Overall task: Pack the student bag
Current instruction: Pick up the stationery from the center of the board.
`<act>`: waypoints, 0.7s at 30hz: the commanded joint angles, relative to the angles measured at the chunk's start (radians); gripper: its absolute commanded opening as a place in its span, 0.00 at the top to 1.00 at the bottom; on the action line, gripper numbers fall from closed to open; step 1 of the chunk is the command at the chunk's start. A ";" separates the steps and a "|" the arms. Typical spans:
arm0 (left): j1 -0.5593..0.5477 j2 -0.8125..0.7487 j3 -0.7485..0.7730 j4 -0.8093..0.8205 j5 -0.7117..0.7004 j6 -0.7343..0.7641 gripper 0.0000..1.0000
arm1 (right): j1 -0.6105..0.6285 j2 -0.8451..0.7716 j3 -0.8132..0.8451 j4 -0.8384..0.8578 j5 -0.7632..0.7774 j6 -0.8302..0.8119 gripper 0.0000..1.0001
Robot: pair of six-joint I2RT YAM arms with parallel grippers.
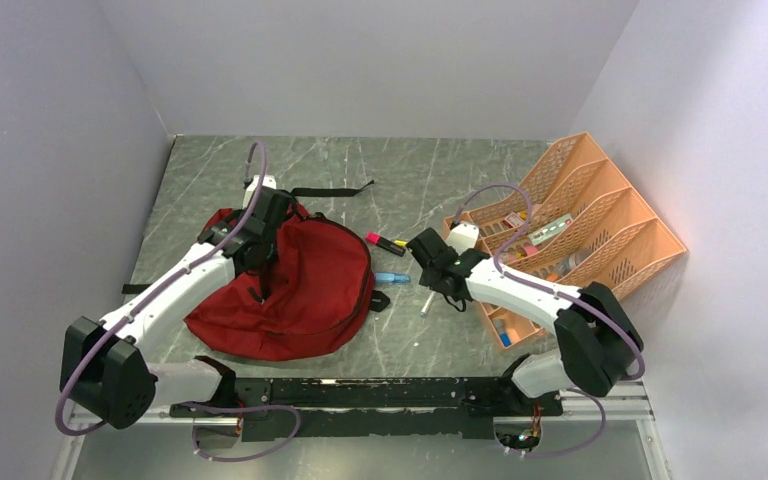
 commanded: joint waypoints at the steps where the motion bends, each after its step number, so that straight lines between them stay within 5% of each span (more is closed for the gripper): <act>1: 0.020 -0.044 -0.013 0.047 0.012 0.003 0.95 | 0.000 0.032 0.034 -0.053 0.063 0.049 0.46; 21: 0.022 -0.059 -0.019 0.051 0.054 0.006 0.95 | 0.000 0.151 -0.009 0.042 -0.062 0.064 0.54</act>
